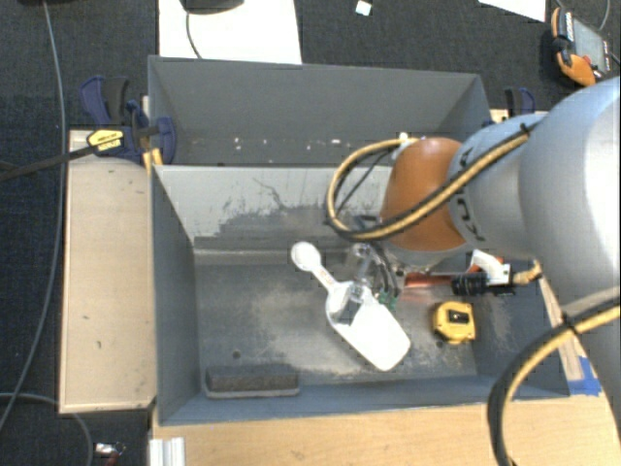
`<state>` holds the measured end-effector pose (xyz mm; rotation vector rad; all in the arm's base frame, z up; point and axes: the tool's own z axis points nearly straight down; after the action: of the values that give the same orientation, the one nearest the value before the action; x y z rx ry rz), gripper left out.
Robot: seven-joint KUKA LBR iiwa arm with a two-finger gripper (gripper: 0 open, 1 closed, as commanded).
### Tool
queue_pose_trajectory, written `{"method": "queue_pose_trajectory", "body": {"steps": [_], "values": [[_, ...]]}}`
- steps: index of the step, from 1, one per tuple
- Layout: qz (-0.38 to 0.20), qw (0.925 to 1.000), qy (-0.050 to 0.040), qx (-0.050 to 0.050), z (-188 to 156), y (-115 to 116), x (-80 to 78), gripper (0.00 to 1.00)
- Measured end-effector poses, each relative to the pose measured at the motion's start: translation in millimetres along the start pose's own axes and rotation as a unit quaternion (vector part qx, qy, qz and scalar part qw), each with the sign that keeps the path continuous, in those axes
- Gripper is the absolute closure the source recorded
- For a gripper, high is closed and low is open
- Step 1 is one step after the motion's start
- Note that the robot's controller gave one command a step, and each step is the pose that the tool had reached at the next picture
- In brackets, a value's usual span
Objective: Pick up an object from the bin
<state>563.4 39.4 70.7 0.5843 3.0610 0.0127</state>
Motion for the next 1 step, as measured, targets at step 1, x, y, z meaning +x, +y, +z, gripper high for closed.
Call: {"method": "queue_pose_trajectory", "body": {"steps": [1], "values": [[0.076, 0.9971, -0.0003, 0.008, -1.7, -39.3, 72.2, 1.00]]}}
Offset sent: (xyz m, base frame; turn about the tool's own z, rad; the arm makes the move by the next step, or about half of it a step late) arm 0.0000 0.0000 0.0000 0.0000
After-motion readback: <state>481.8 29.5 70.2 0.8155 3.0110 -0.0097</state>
